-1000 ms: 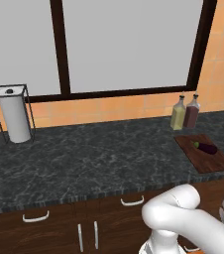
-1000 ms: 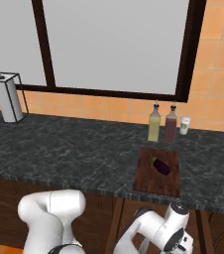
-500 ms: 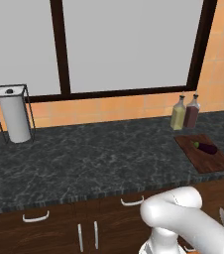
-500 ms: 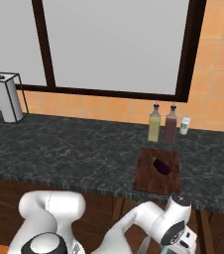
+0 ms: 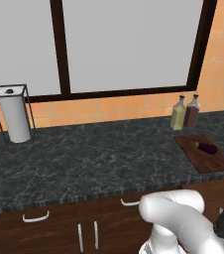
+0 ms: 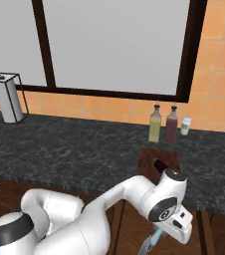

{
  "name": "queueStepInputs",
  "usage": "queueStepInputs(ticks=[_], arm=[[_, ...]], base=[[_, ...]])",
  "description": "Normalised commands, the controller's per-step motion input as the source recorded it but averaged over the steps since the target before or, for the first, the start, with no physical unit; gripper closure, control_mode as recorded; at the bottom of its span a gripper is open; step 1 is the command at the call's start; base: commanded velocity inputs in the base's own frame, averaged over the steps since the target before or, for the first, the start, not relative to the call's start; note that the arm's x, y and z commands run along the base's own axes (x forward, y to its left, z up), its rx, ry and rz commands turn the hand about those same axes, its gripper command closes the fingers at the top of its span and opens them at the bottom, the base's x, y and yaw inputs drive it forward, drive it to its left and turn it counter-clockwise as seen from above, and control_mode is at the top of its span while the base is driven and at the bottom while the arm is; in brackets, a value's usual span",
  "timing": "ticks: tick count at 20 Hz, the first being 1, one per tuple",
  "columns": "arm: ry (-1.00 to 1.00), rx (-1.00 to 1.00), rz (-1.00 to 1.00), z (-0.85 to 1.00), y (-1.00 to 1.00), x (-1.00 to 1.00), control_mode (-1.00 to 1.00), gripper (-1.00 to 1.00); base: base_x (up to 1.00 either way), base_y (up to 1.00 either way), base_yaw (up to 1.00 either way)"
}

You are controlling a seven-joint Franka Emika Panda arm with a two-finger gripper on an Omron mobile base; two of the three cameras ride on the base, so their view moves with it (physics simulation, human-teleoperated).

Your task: Place the appropriate cutting tool for cutting the eggplant skin on the cutting board.

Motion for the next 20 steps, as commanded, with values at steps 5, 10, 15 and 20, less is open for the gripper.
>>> queueStepInputs(ticks=[5, 10, 15, 20], arm=[[-0.01, 0.0, -0.17, 0.67, 0.57, 0.68, -1.0, 1.0], [-0.01, 0.0, -0.04, 0.31, 0.37, 0.96, -1.0, 1.0], [-0.08, 0.02, 0.12, 0.17, 0.2, 0.71, -1.0, 1.0], [-0.02, 0.0, 0.21, 0.0, 0.02, 0.81, -1.0, 1.0]], base=[[0.0, 0.0, 0.0], [0.0, 0.0, 0.0], [0.0, 0.0, 0.0], [0.0, 0.0, 0.0]])
